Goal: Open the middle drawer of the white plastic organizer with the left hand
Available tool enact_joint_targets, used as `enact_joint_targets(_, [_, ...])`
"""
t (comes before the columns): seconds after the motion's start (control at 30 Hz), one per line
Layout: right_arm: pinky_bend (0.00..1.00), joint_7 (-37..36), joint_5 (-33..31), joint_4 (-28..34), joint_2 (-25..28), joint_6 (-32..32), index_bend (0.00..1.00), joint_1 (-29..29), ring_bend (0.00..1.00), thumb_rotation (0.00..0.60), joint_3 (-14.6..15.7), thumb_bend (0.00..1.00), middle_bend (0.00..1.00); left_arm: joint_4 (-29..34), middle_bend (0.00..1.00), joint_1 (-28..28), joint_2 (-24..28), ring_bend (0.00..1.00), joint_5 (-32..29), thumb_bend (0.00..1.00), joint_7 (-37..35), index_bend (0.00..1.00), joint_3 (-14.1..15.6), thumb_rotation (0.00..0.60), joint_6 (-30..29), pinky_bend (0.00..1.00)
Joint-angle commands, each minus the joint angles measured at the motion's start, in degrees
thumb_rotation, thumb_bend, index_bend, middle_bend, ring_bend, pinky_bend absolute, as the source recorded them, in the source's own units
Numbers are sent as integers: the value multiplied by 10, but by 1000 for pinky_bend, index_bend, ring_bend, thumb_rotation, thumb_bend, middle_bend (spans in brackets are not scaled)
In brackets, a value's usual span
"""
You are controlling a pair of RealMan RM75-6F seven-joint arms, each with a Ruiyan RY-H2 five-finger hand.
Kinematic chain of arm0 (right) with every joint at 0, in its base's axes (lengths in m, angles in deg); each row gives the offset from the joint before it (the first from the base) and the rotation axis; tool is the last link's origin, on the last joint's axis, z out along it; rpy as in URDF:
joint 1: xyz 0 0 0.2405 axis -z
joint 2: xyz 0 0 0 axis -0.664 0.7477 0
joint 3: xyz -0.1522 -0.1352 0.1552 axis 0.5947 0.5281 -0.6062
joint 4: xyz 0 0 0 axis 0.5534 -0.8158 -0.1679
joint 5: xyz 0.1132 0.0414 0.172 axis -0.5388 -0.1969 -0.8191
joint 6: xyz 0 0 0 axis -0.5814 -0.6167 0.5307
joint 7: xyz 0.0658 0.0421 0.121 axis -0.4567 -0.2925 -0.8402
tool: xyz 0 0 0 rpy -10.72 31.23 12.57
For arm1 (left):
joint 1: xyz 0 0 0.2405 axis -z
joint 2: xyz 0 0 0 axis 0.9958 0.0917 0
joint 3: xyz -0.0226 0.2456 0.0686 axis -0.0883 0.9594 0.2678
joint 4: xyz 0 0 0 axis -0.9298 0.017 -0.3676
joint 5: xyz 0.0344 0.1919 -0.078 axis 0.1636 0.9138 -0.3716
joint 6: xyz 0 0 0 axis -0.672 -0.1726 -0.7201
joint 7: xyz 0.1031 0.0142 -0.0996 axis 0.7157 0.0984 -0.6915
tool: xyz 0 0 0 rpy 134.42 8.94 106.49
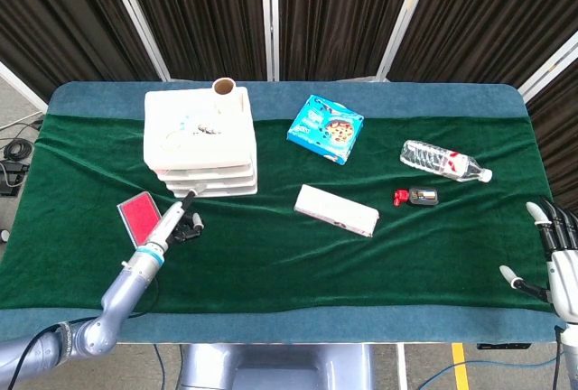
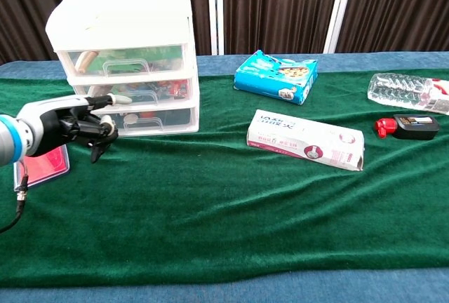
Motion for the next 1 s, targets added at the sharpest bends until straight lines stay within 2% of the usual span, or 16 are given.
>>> enact_joint_targets(0.03, [0, -1, 0, 0, 0, 0, 36, 0, 0, 600, 0, 35, 0, -1, 815, 9, -7, 663, -10, 1000, 13, 0, 1, 600, 1, 659])
enact_joint_targets(0.63, [0, -6, -1, -2, 0, 3, 36, -1, 0, 600, 1, 34, 0, -34, 815, 35, -39, 663, -49, 1000, 26, 0, -9, 600, 11, 659])
enact_joint_targets(1.0, [0, -13, -3, -4, 1, 5, 36, -2, 0, 600, 0, 35, 0, -55, 814, 46, -58, 663, -45, 1000, 19, 0, -14, 600, 23, 659])
